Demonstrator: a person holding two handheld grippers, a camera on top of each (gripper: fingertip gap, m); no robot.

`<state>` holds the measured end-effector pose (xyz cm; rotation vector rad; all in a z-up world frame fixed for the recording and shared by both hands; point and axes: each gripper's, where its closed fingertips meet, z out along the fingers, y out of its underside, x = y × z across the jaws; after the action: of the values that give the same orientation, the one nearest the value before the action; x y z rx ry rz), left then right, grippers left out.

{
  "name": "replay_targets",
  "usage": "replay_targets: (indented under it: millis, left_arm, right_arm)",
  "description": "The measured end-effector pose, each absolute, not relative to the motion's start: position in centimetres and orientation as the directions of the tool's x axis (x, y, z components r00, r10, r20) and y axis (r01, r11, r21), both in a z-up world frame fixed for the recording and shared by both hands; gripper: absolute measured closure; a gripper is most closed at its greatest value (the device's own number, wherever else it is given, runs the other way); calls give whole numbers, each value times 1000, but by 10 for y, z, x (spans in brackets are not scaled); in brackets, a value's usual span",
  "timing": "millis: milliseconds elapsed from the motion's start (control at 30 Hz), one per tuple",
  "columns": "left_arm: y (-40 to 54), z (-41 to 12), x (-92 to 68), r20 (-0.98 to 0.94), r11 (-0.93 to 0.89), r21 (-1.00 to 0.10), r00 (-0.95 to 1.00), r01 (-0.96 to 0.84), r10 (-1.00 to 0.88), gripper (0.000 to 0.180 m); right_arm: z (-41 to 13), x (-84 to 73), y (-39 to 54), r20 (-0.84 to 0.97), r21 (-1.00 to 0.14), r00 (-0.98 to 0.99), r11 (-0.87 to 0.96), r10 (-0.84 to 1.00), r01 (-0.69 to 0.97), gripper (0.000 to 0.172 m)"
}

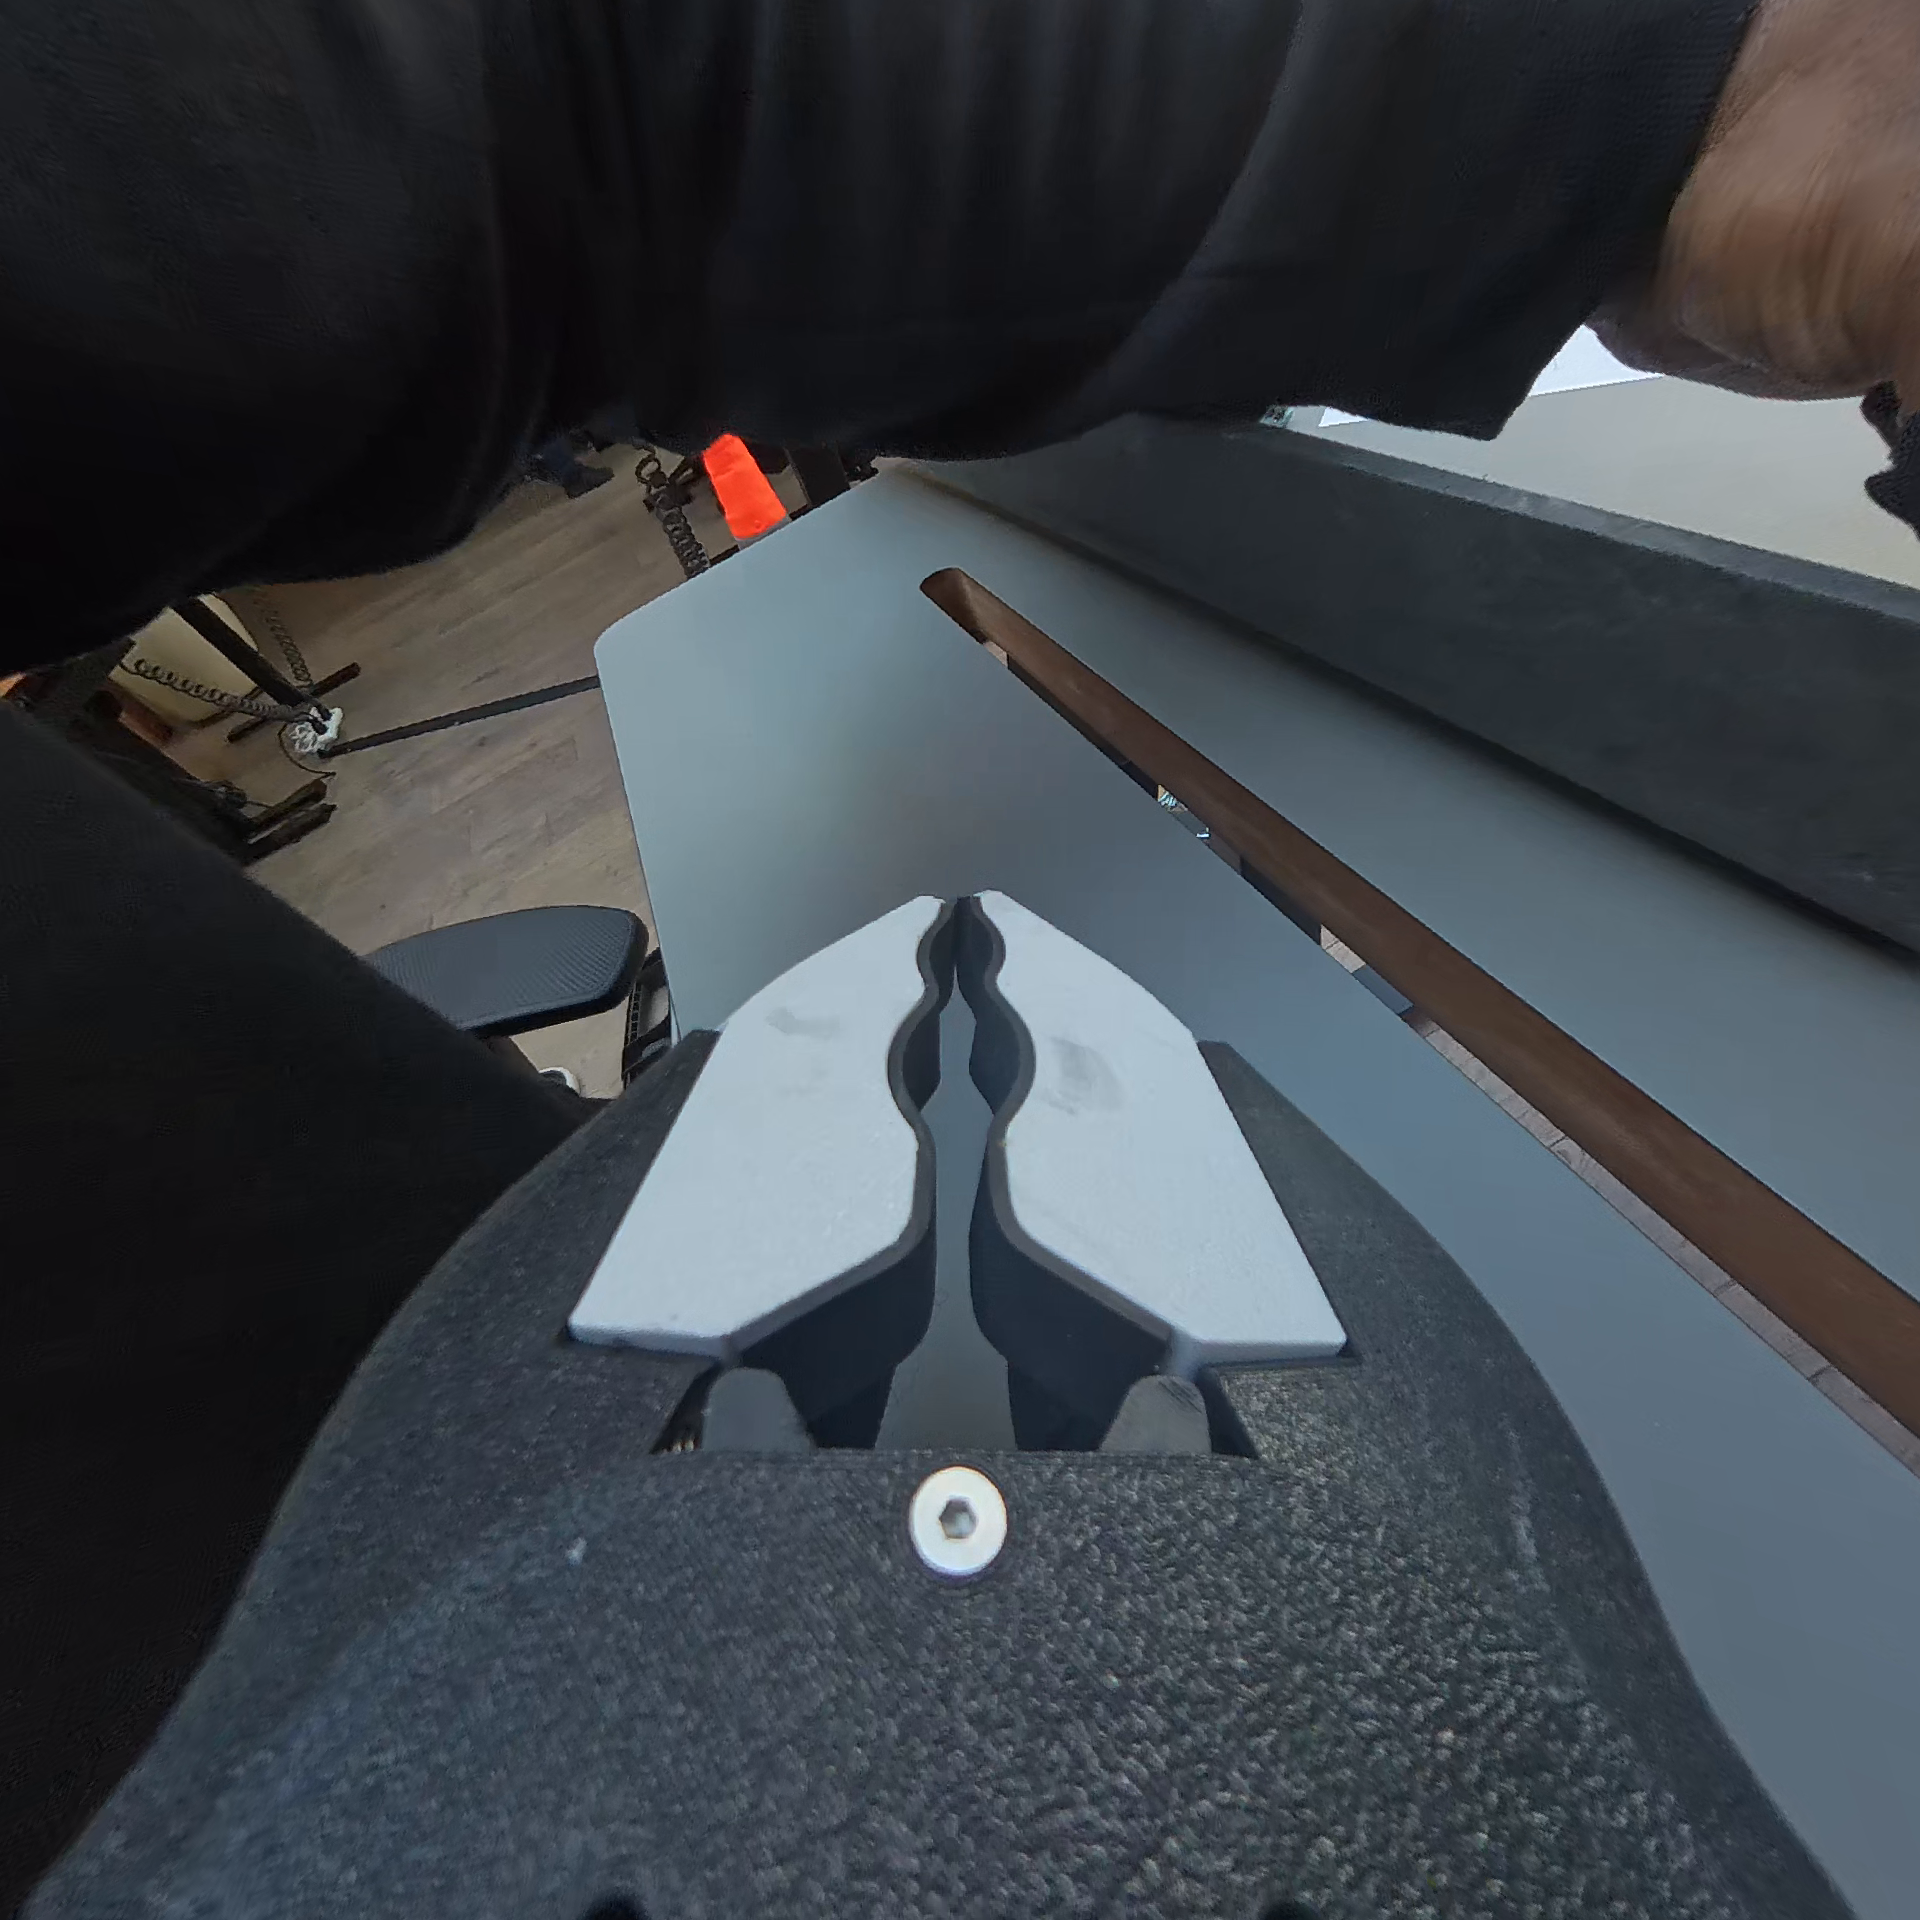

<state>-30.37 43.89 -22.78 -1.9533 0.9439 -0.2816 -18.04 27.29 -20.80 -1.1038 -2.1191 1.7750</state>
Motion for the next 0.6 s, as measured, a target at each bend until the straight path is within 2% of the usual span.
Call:
replay_targets:
  millis: [33, 167, 300, 500, 600]
  left_arm:
    - [437, -223, -307, -161, -284, -835, 704, -470, -692, 170]
    - [437, -200, -339, -104, -283, -910, 827, -304, -552, 166]
    - [445, -208, -380, -38, -355, -918, 929, -178, -368, 166]
    - [447, -239, -375, -30, -476, -850, 922, -226, -385, 167]
    - [446, -239, -376, 16, -493, -849, 925, -188, -379, 166]
  right_arm:
    - [-209, -180, 273, -323, -903, -713, 24, 623, 429, 172]
    - [-210, -180, 272, -321, -901, -713, 31, 623, 432, 172]
    - [-210, -180, 272, -320, -900, -712, 33, 625, 434, 172]
    - [-209, -180, 273, -313, -904, -712, 31, 629, 426, 172]
    - [-210, -183, 274, -311, -903, -697, 27, 646, 428, 172]
